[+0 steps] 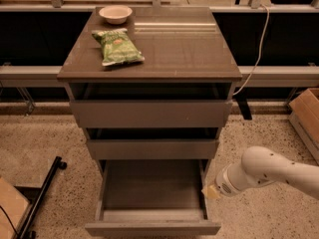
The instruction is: Close bottom drawer
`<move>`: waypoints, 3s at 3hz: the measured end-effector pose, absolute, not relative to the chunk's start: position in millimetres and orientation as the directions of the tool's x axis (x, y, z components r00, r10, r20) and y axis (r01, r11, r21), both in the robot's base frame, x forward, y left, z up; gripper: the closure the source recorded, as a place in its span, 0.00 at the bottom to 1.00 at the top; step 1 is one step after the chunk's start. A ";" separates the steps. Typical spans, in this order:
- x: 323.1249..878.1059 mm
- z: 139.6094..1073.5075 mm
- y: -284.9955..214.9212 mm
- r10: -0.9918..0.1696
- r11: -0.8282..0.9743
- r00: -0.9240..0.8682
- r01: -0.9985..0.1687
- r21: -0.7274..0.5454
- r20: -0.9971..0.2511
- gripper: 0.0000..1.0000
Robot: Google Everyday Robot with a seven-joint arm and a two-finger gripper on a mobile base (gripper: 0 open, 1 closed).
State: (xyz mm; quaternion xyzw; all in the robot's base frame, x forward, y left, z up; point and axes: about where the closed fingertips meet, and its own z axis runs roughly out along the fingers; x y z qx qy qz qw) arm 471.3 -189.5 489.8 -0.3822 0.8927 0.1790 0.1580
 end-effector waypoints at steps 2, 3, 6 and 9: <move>457.9 388.6 -183.5 -0.557 0.669 -0.769 -0.639 0.380 -0.313 1.00; 437.4 335.3 -180.6 -0.527 0.673 -0.823 -0.557 0.486 -0.213 1.00; 432.9 265.6 -184.2 -0.473 0.718 -0.875 -0.451 0.530 -0.104 1.00; 433.5 201.7 -185.5 -0.430 0.751 -0.903 -0.357 0.555 0.002 1.00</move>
Offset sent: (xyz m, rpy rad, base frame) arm -0.0287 0.0043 -0.1622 0.0857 0.3468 -0.1071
